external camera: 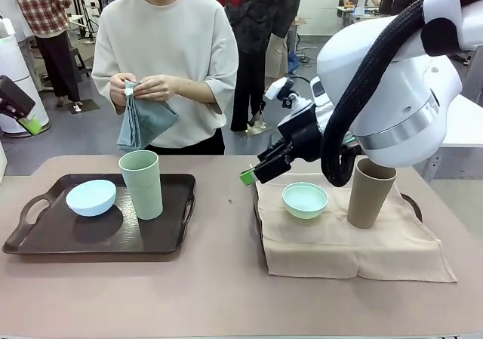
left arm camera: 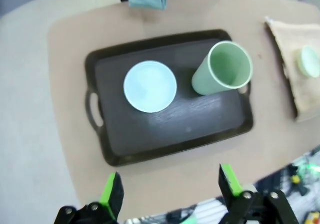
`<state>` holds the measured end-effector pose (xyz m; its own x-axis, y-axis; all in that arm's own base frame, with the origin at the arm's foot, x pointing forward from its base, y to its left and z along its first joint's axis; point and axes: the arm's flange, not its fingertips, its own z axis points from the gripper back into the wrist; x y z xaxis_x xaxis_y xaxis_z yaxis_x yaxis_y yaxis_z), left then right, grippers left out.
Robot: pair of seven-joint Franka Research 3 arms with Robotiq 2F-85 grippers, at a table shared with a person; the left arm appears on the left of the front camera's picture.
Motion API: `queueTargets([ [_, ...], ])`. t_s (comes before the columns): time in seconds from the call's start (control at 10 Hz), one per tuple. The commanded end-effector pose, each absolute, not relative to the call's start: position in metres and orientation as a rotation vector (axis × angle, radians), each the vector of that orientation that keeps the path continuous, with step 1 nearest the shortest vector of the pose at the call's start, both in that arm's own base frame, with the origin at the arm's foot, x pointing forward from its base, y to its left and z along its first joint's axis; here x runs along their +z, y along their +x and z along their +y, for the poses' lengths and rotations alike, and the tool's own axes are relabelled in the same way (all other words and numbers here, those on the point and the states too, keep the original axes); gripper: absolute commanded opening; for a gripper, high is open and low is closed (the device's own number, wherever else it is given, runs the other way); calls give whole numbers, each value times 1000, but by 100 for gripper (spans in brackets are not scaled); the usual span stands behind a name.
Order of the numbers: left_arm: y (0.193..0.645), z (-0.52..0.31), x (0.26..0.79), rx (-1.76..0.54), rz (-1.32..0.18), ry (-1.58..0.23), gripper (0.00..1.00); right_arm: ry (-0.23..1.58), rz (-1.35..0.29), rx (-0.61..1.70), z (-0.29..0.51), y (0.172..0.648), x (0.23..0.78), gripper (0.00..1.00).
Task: Set up a tray with a mat and arrange the tableware.
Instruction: Pick up the Picnic Bowl and Reusable plastic cup from the Handle tray in front of the human's position and hold them in the air.
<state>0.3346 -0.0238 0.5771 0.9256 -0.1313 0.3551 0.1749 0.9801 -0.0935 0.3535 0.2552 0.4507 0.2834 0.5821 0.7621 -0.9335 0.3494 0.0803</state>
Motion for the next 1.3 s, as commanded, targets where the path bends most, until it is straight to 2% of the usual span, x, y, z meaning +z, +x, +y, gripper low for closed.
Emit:
queueTargets([
  [0.0,359,-46,544,-217,-323,5,100,577,-833,1336,304,359,423,100],
  [0.1,370,-46,533,-226,-310,16,100,585,-860,1426,329,361,413,100],
  [0.3,385,-34,514,-225,-291,10,100,695,-793,1549,377,365,382,100],
  [0.7,415,-7,494,-222,-273,-37,100,798,-790,1486,427,399,351,100],
  [1.0,416,-10,480,-265,-294,-68,100,723,-765,1389,428,420,355,100],
  [1.1,414,-3,489,-217,-259,-31,100,711,-722,1365,431,425,361,100],
  [1.2,414,-3,489,-217,-259,-31,100,756,-763,1438,424,419,352,100],
])
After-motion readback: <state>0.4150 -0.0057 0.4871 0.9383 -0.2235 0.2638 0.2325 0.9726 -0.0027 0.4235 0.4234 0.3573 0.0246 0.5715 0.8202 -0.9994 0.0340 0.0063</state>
